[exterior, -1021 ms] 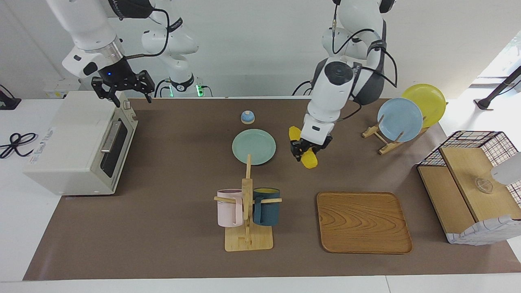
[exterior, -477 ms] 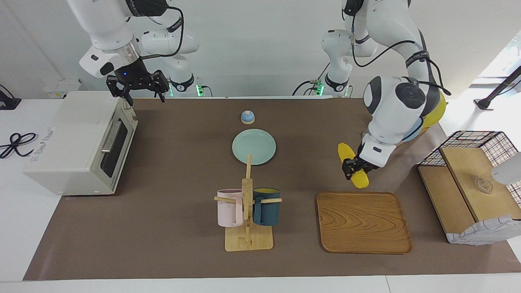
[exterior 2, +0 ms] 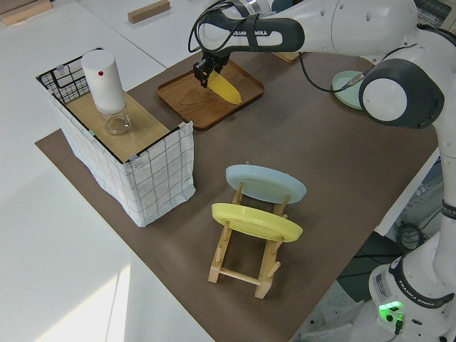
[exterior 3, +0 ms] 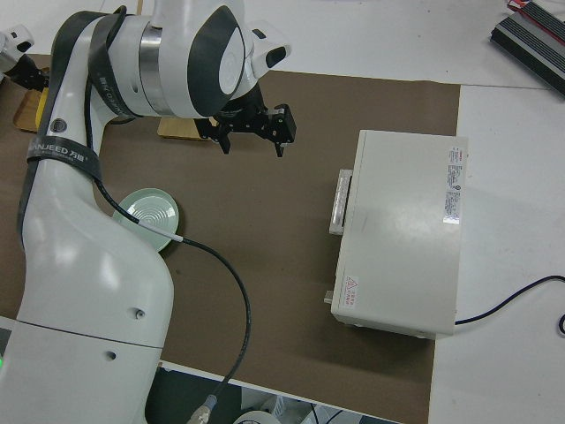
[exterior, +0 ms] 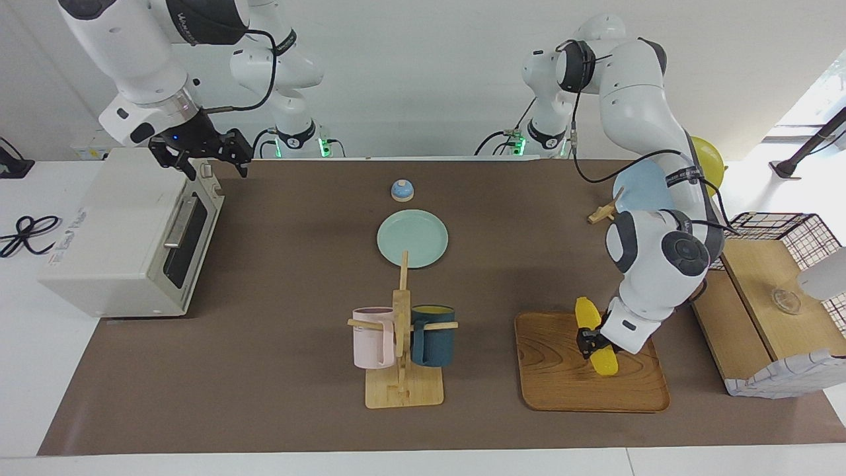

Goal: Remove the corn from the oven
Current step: 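Lift the corn and carry it to the wooden tray with the left gripper, then lower the corn onto the tray and open the left gripper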

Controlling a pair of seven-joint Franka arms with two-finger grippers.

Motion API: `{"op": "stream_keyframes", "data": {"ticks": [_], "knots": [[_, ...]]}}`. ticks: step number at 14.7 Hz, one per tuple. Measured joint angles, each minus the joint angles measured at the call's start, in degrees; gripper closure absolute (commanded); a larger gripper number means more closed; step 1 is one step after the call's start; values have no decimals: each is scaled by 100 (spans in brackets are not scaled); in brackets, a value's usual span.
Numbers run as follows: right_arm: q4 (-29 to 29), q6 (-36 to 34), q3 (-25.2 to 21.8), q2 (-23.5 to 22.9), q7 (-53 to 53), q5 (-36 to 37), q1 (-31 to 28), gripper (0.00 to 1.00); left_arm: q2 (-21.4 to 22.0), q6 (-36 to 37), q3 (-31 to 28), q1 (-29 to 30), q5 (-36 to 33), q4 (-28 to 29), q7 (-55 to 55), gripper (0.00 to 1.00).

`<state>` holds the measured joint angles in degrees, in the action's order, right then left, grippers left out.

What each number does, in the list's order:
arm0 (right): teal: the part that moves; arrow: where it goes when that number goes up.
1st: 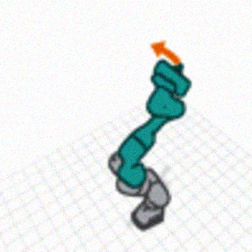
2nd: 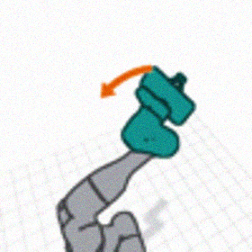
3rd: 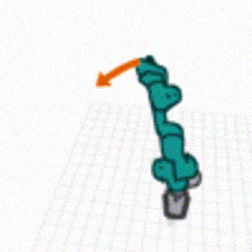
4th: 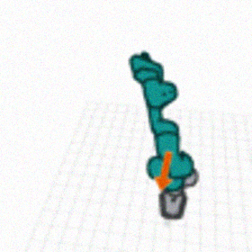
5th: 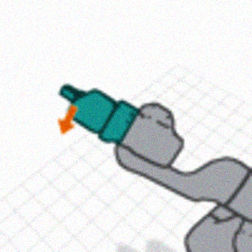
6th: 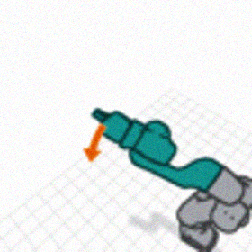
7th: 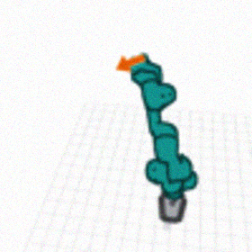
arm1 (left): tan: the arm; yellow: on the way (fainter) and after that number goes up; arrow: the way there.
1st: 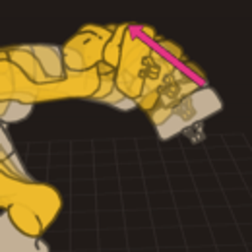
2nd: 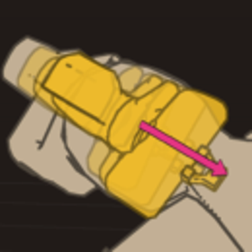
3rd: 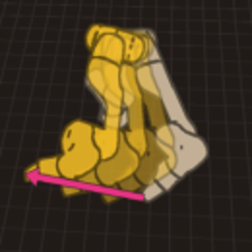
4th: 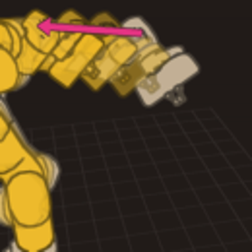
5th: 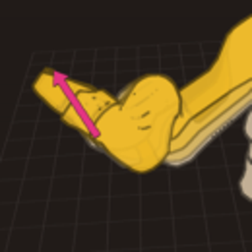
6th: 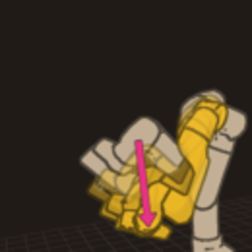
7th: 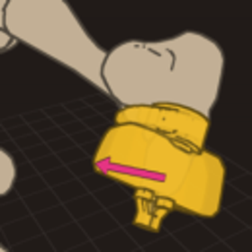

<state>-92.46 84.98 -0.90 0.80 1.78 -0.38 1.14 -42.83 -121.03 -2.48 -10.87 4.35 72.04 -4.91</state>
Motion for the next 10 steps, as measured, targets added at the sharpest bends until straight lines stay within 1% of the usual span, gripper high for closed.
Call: {"op": "stream_keyframes", "data": {"ticks": [2, 4, 8, 9, 10], "knots": [[-52, 157, -132, -3, 0, 0, 21, 0, -154, -103, 51, -5, 1, -71, 18, 100], [-55, 154, -151, 4, 0, 0, 26, 0, -263, -121, 85, -7, 1, -220, 18, 100], [-55, 68, -151, 32, 0, 0, 71, 0, -304, -125, 86, -5, 1, -275, 21, 100], [-55, 48, -152, 36, 0, 0, 71, 0, -306, -125, 86, -5, 1, -275, 24, 46], [-55, 40, -152, 37, 0, 0, 69, 0, -307, -125, 84, -5, 1, -275, 27, 0]]}}
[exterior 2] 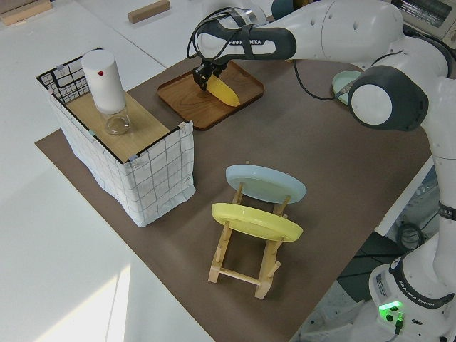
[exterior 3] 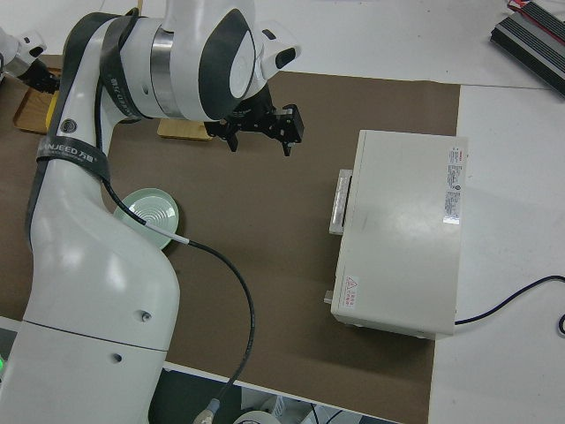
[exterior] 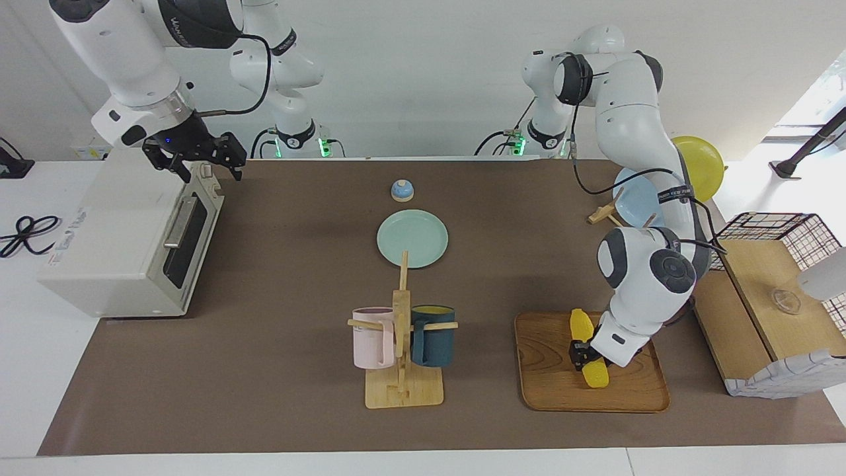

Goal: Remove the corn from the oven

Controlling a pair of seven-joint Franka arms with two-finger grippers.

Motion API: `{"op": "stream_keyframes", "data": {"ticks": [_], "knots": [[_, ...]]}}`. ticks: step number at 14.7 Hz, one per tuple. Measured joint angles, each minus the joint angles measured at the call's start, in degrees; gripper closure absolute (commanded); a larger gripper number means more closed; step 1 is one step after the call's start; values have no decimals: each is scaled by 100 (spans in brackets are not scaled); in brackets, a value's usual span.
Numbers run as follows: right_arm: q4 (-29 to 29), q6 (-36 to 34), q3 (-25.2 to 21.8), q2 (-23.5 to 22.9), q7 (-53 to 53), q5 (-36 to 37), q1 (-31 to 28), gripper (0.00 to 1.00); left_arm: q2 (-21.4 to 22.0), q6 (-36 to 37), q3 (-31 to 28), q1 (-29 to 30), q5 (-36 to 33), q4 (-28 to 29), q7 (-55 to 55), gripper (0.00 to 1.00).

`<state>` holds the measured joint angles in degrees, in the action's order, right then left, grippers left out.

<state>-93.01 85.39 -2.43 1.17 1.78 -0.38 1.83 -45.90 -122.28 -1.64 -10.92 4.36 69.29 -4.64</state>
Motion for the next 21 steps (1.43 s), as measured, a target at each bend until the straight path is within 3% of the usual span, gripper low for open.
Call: {"op": "stream_keyframes", "data": {"ticks": [6, 10, 21], "knots": [[0, 0, -16, 0, 0, -4, -14, 0, 38, 169, -25, 14, 0, -125, 16, 0], [0, -1, -16, 0, 0, -5, -14, 0, 368, 645, -78, 46, 2, -248, 16, 0], [0, -1, -16, 1, 0, -5, -14, 0, 2748, 3563, -414, 199, -187, 63, 29, 0]]}}
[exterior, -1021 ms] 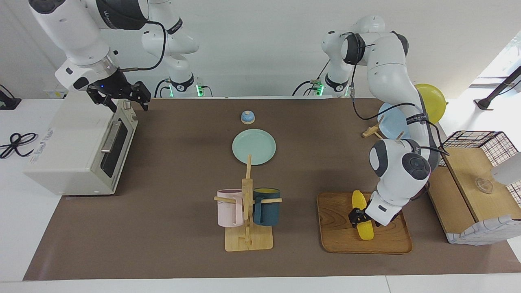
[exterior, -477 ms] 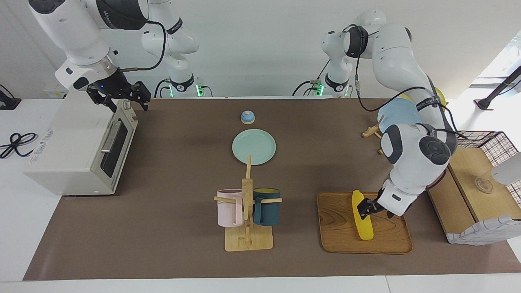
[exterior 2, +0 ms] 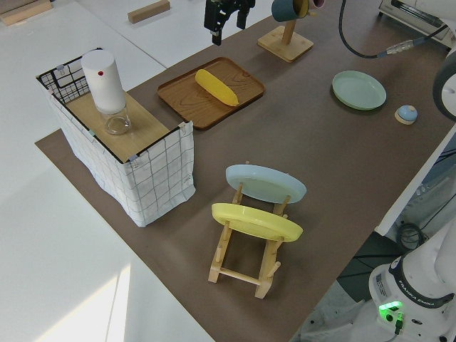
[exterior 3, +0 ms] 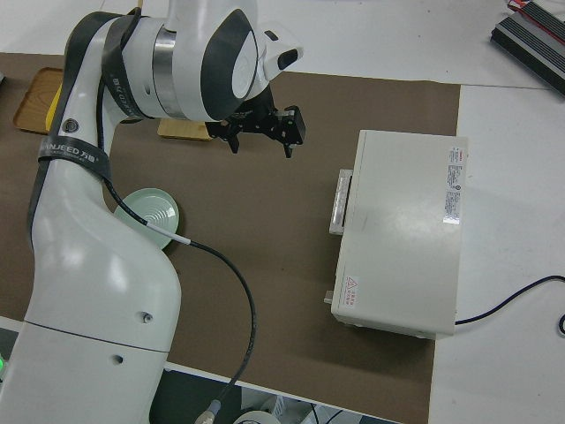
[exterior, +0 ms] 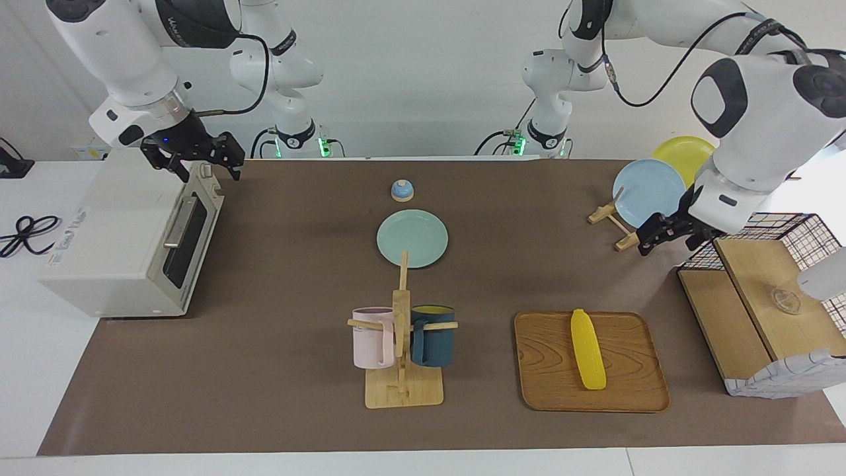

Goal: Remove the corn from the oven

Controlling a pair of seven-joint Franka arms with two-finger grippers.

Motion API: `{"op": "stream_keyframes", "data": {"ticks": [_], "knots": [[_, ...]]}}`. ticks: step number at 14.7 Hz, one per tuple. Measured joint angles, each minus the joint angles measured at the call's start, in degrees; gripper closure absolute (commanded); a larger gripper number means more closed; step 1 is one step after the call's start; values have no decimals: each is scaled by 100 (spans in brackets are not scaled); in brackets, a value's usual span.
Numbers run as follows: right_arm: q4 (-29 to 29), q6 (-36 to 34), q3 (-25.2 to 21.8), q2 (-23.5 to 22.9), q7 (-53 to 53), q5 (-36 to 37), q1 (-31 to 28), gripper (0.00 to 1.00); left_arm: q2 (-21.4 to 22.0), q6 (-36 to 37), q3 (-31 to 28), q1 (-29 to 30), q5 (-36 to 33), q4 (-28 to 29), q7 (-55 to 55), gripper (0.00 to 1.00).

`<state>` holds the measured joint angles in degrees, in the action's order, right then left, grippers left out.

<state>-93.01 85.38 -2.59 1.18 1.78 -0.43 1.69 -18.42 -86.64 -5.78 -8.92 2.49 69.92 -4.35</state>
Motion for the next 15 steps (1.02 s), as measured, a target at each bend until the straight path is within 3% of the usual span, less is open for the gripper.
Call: {"op": "stream_keyframes", "data": {"ticks": [8, 10, 15], "knots": [[0, 0, -1, 0, 0, 0, 0, 0, 1812, 187, 16, 0, -10, 1809, 0, 0], [0, 0, -1, 0, 0, 0, 0, 0, 1987, 154, 38, 16, -11, 2087, -1, 0], [0, 0, -1, 0, 0, 0, 0, 0, 1994, 61, 223, 116, -12, 2121, -1, 0]]}}
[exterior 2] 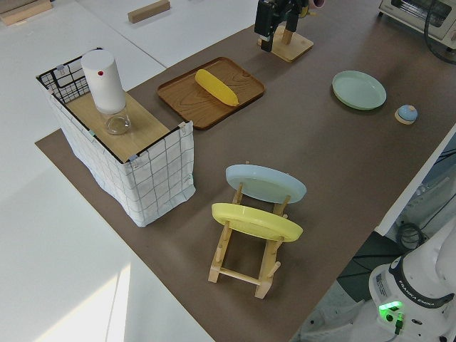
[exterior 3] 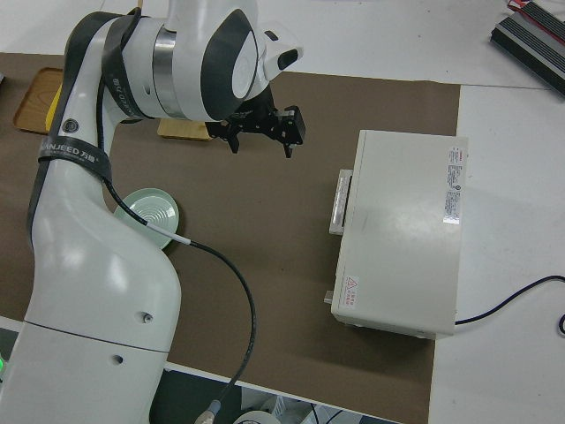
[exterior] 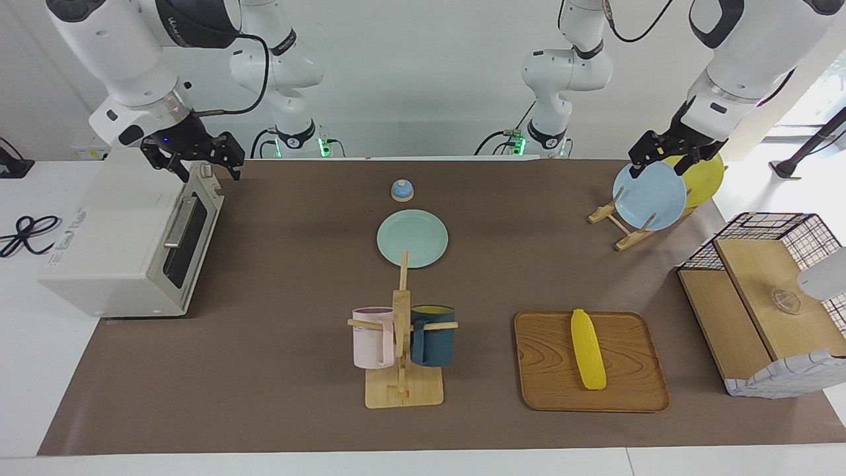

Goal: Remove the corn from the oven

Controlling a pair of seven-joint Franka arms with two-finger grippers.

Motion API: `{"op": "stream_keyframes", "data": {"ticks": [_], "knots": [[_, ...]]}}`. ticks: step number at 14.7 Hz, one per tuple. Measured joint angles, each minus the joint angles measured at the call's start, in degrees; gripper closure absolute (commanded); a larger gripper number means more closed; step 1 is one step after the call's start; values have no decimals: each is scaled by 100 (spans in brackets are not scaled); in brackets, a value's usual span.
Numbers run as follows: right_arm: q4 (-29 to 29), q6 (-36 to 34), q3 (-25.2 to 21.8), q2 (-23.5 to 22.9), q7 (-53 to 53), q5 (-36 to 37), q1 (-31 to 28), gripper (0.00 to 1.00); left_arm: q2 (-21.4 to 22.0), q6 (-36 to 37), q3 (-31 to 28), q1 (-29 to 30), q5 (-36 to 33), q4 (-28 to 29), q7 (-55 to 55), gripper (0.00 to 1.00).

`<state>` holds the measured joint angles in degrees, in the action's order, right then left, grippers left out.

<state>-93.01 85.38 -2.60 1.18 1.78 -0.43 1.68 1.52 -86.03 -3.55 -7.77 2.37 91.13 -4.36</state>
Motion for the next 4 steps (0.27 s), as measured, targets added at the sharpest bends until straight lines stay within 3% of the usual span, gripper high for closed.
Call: {"op": "stream_keyframes", "data": {"ticks": [4], "knots": [[0, 0, 0, 0, 0, 0, 0, 0, 0, 0, 26, 0, -3, 2, 0, 0]]}}
